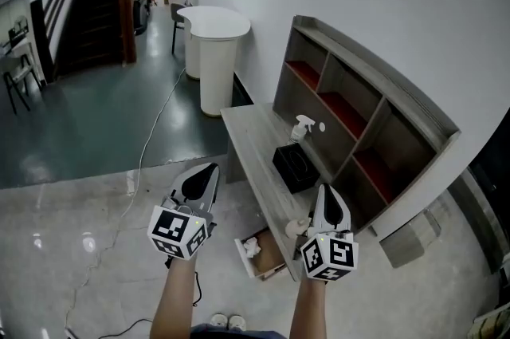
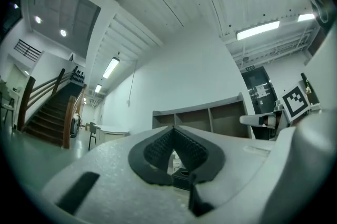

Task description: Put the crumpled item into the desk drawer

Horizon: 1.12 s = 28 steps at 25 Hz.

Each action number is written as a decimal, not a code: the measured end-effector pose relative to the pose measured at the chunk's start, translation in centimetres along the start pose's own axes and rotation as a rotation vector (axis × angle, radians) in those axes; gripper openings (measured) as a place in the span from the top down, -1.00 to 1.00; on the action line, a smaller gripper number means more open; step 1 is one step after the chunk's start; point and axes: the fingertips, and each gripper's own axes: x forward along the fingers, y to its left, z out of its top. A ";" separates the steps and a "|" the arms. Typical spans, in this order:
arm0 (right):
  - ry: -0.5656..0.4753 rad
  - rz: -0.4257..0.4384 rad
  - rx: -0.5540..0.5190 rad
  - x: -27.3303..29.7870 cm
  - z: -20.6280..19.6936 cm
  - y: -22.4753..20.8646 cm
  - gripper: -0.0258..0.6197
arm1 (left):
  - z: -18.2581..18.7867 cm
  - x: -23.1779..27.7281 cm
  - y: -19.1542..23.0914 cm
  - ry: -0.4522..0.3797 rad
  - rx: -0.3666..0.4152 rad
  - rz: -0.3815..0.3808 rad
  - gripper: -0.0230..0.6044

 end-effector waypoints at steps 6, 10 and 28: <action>-0.027 0.012 0.030 -1.7 1.1 0.3 0.90 | 1.1 -0.9 -1.6 -0.019 0.016 -0.024 0.92; -0.036 0.020 0.020 -2.4 1.6 0.6 0.90 | 1.4 -1.4 -2.1 -0.025 0.018 -0.029 0.92; -0.010 0.045 0.019 -2.9 0.6 0.4 0.89 | 0.0 -1.5 -3.2 0.008 0.013 -0.032 0.92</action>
